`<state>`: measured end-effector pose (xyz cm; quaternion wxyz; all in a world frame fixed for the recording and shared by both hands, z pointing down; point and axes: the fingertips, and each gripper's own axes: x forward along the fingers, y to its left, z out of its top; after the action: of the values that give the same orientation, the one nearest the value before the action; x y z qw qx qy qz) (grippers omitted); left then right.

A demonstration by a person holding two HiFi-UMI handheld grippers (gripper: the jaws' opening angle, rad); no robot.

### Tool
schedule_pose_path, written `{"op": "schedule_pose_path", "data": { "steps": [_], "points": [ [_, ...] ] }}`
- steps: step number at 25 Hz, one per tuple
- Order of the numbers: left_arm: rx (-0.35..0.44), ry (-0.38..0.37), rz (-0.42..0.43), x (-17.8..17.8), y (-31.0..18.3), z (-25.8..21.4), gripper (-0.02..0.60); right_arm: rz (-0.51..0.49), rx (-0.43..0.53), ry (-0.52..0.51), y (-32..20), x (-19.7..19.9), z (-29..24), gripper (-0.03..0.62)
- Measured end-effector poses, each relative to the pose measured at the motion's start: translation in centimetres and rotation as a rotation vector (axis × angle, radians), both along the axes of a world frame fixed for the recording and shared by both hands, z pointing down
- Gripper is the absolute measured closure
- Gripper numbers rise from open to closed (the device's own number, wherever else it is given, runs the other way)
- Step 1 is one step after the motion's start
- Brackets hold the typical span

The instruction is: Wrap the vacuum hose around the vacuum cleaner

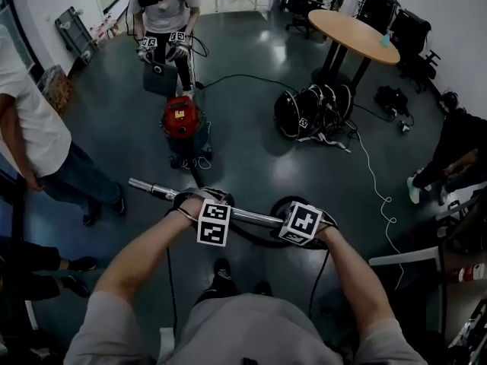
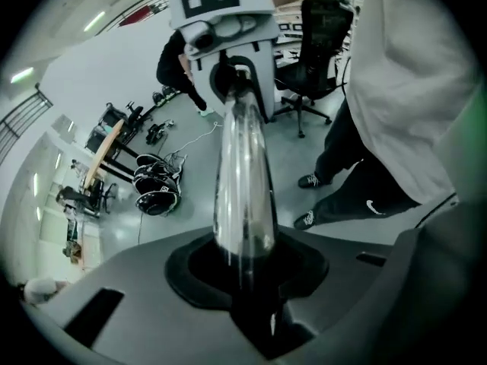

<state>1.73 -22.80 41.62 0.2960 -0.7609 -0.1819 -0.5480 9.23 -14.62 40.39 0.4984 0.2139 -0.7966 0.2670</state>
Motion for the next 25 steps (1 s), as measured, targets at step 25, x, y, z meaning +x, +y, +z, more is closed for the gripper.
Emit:
{"op": "schedule_pose_path", "data": {
  "steps": [25],
  "points": [
    [-0.109, -0.105, -0.080, -5.8, -7.2, 9.5, 0.466, 0.812, 0.397, -0.214, -8.0, 7.7, -9.2, 0.398]
  ]
}}
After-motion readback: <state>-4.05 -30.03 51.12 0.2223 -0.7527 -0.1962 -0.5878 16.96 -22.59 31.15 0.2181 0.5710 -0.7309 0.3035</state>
